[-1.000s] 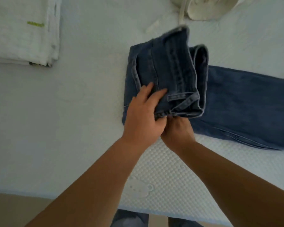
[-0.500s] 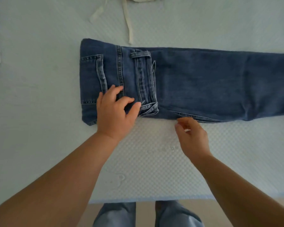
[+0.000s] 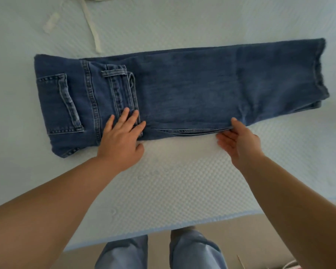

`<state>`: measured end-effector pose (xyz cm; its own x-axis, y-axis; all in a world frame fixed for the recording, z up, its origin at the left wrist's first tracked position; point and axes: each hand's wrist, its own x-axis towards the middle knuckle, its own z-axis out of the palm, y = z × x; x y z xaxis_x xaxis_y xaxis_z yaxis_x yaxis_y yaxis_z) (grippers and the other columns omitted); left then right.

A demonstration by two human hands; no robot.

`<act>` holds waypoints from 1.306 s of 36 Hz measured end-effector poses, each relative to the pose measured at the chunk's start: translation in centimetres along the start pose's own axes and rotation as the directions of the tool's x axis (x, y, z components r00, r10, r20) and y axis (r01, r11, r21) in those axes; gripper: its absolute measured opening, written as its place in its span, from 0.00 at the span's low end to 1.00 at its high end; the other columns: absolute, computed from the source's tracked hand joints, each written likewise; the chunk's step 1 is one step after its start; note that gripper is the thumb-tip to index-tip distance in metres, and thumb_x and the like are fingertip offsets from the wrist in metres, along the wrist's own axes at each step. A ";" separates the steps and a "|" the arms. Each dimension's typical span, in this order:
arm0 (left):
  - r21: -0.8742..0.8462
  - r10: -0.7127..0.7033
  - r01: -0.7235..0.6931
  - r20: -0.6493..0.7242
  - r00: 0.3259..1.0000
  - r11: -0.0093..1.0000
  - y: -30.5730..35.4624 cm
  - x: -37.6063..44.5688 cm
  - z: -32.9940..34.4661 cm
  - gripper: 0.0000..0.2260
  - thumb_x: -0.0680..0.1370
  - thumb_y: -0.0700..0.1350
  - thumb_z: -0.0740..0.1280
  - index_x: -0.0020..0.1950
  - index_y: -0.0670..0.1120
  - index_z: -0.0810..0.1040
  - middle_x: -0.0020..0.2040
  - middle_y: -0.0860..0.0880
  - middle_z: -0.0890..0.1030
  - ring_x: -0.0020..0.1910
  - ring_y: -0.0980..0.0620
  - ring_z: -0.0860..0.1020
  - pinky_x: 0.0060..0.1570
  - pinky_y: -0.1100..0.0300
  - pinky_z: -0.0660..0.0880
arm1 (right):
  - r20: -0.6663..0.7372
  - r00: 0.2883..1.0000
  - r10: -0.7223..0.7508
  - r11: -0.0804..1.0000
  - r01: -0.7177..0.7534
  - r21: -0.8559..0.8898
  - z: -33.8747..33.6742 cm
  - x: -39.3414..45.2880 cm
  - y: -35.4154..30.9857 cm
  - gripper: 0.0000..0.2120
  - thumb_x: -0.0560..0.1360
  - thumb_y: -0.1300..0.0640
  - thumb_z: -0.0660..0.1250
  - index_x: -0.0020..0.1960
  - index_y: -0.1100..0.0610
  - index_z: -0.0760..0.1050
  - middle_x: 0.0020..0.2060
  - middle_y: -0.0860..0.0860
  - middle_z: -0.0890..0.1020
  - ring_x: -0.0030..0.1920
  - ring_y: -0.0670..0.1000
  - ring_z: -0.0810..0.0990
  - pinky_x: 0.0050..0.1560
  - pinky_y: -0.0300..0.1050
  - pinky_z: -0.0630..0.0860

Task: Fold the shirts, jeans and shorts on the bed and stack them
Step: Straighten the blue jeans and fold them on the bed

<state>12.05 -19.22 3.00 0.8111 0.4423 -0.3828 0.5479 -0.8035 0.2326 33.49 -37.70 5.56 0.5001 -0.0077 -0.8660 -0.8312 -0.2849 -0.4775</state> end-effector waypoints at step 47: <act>-0.604 -0.523 0.496 0.149 0.839 0.624 6.7 6.4 -3.7 0.34 0.74 0.57 0.66 0.74 0.45 0.59 0.68 0.42 0.66 0.65 0.42 0.69 0.61 0.52 0.67 | 0.321 0.645 -0.694 0.095 0.524 -0.847 1.9 -0.1 0.9 0.33 0.71 0.54 0.68 0.73 0.53 0.58 0.73 0.53 0.54 0.74 0.53 0.49 0.73 0.56 0.47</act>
<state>21.66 -20.29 5.36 0.3633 0.7321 -0.5762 0.8680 -0.0413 0.4948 32.27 -36.13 4.94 0.8208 0.5007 -0.2750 0.3890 -0.8424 -0.3728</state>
